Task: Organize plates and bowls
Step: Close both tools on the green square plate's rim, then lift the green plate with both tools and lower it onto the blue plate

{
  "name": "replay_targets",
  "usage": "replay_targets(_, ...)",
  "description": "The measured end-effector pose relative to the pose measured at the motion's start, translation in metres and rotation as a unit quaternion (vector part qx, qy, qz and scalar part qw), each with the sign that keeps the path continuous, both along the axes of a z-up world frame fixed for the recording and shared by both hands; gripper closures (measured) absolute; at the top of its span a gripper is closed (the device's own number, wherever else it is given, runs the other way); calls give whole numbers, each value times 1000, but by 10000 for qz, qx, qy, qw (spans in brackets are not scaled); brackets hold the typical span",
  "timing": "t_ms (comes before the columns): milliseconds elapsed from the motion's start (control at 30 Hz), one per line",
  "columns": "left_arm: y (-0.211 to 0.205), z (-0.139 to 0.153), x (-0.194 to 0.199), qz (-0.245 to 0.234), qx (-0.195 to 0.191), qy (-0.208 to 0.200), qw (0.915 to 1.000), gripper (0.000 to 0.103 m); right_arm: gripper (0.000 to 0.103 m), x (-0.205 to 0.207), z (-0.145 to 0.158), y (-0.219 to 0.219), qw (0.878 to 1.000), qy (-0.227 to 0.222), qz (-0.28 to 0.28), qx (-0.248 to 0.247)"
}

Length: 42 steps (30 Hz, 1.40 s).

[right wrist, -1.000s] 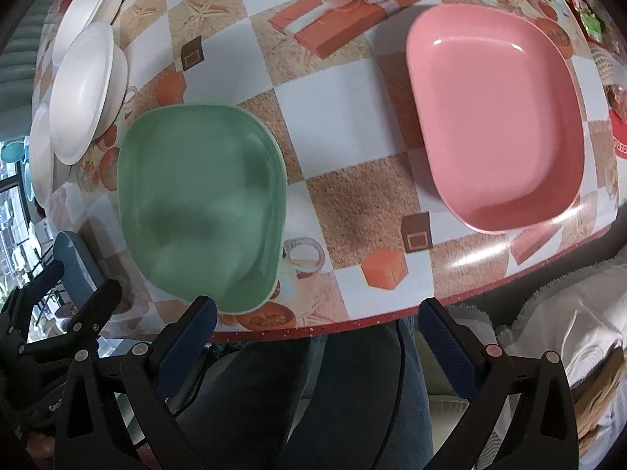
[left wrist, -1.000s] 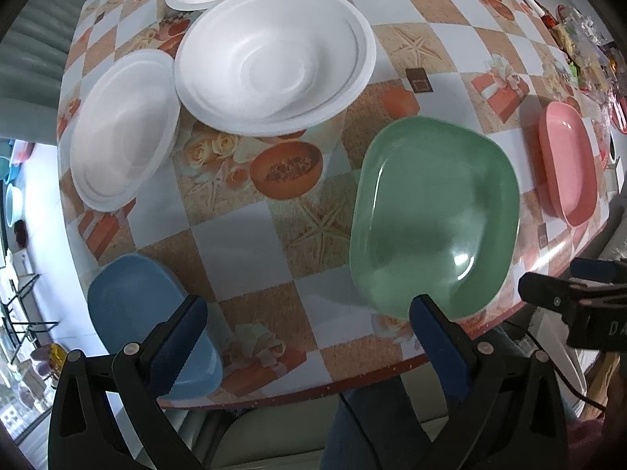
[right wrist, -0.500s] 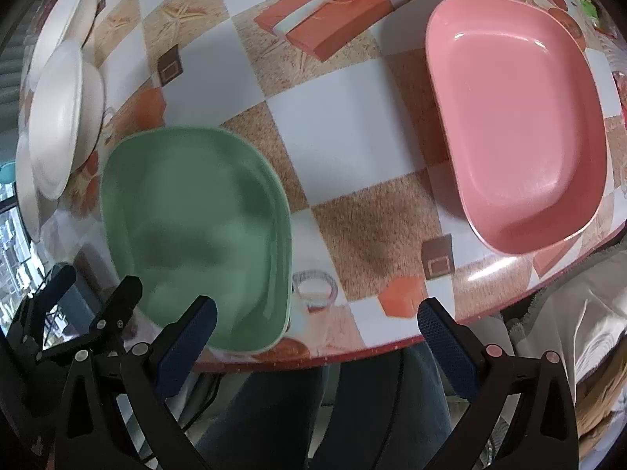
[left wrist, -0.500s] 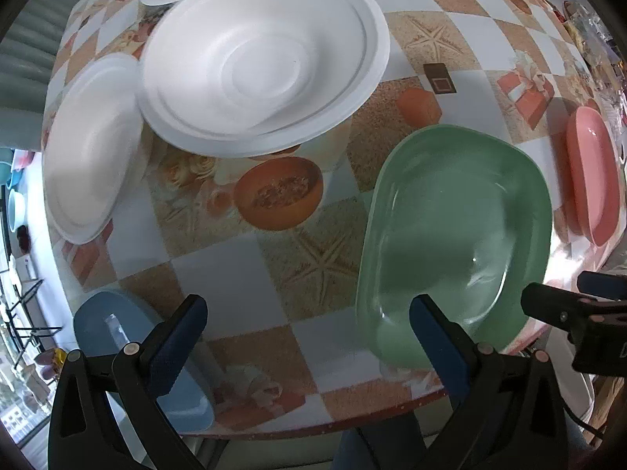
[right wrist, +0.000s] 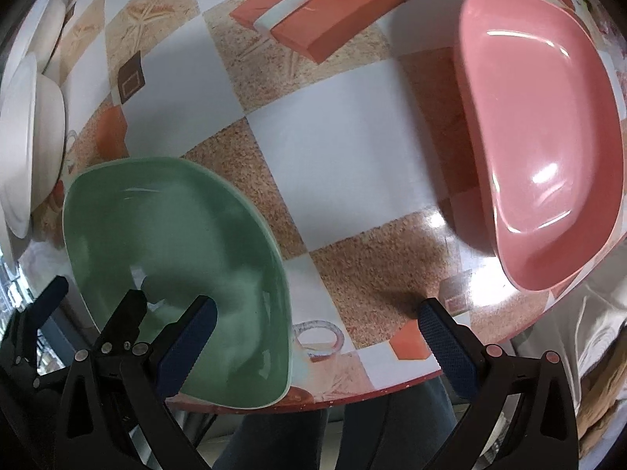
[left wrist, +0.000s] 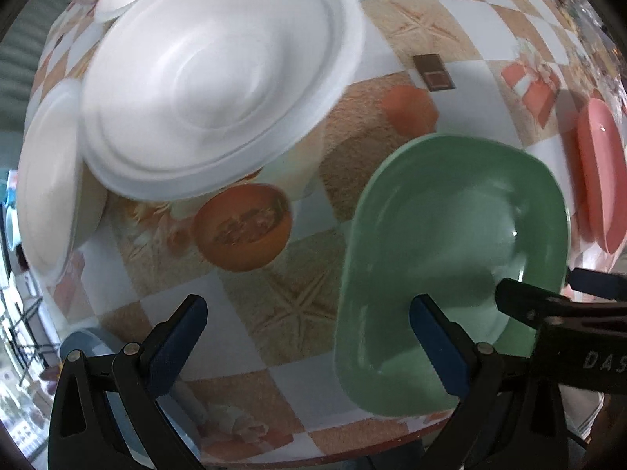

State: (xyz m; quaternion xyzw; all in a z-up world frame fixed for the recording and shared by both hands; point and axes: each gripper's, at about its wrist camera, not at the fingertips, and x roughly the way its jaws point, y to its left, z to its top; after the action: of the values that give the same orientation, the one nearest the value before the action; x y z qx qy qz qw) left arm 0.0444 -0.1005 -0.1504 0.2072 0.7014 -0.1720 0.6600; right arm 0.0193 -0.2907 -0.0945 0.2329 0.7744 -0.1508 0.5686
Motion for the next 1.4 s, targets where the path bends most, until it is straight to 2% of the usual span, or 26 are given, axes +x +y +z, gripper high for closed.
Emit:
replay_targets(233, -17, -10, 0, -244, -129, -39, 9996, 0, 0, -4, -2, 10, 9997, 93, 118, -182)
replay_targets(400, -17, -16, 4, -165, -223, 162, 9995, 0, 0, 1, -5, 7, 9997, 216, 94, -113)
replay_targets(533, -19, -14, 5, -369, -151, 1, 9992, 0, 0, -3, -7, 0, 9998, 156, 69, -50)
replay_targets(633, -22, -9, 3, -567, -111, -126, 9982, 5, 11, -7, -1, -2, 9999, 54, 55, -91)
replay_targets(700, -28, -7, -4, -650, -156, -162, 9976, 9, 31, -6, 4, -2, 9998, -48, 144, -149)
replay_targets(800, -36, -7, -14, -629, -253, -189, 9975, 18, 48, -4, 10, -2, 9991, -188, 340, -174)
replay_targets(867, -37, -6, -17, -474, -470, -31, 9978, 30, 53, -4, 12, 0, 9985, -252, 469, -159)
replay_targets(967, -33, -8, -11, -317, -565, 91, 9979, 39, 70, -4, 16, 9, 9975, -364, 603, -57)
replay_targets(1000, -33, -8, -10, -322, -573, 79, 9978, 41, 71, -3, 15, 13, 9971, -372, 667, -54)
replay_targets(1067, -37, -8, -16, -373, -630, 74, 9973, 55, 75, 0, 16, 18, 9956, -403, 839, -90)
replay_targets(1100, -40, -3, -20, -387, -665, 82, 9970, 59, 85, -1, 13, 26, 9953, -472, 848, -21)
replay_targets(1133, -43, -3, -24, -410, -684, 87, 9968, 65, 86, 0, 12, 30, 9949, -486, 883, 22)
replay_targets(1300, -30, 5, -30, -186, -716, 65, 9972, 65, 86, 3, 12, 44, 9921, -501, 1149, -52)
replay_targets(1400, -16, 9, -43, -89, -738, 40, 9972, 65, 86, 1, 8, 69, 9901, -485, 1316, -60)
